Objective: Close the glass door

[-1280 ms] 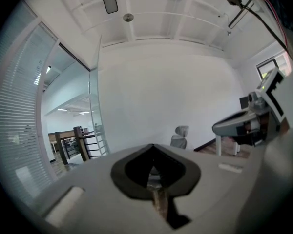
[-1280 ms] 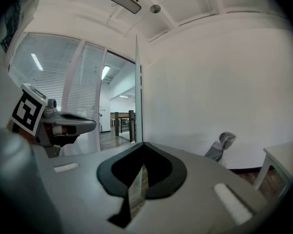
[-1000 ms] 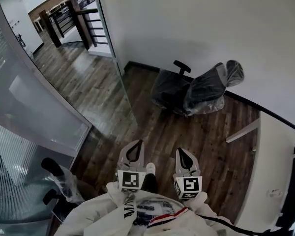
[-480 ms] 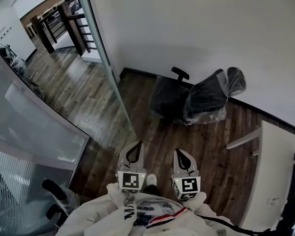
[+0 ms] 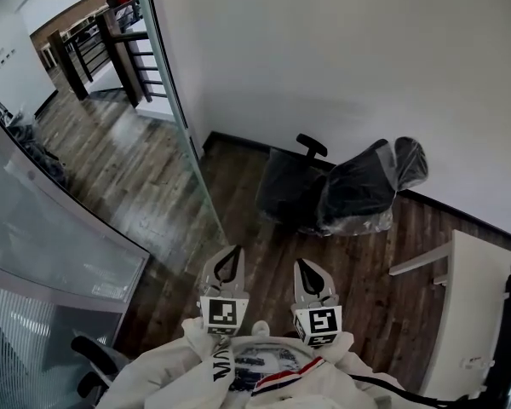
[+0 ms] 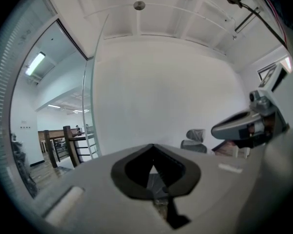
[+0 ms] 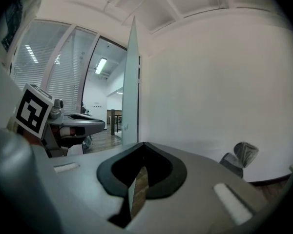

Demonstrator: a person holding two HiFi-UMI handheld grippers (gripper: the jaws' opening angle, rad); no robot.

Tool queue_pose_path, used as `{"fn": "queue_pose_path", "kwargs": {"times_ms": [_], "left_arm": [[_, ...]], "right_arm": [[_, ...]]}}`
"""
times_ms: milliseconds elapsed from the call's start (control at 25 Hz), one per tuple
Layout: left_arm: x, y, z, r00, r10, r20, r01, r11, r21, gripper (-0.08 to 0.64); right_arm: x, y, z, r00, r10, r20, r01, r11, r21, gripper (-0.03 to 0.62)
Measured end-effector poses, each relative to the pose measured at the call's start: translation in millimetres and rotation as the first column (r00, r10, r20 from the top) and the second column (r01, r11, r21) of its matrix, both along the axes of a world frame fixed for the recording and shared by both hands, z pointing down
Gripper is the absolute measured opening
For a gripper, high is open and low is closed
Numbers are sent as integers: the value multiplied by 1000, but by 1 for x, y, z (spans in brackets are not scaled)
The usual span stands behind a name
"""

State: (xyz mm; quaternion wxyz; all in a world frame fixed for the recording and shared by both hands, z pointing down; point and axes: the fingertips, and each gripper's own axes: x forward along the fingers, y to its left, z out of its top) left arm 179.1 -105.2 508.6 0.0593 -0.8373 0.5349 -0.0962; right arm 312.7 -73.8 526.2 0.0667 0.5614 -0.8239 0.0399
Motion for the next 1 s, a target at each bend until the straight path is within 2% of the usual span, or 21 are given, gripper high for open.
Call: {"fn": "queue_pose_path", "kwargs": {"times_ms": [280, 600, 760, 1000], "left_arm": [[-10, -27, -2, 999, -35, -34, 34, 999, -7, 3], [-44, -71, 3, 985, -173, -26, 173, 985, -16, 3], [-66, -97, 5, 959, -284, -4, 284, 959, -20, 3], [-92, -147, 5, 894, -447, -2, 447, 894, -34, 3]], "right_arm": [[-7, -30, -3, 999, -32, -25, 32, 999, -19, 5], [-39, -94, 3, 986, -167, -11, 166, 986, -28, 5], [-62, -137, 8, 959, -284, 6, 284, 958, -34, 5], [-95, -210, 10, 887, -462, -4, 461, 886, -49, 5]]}}
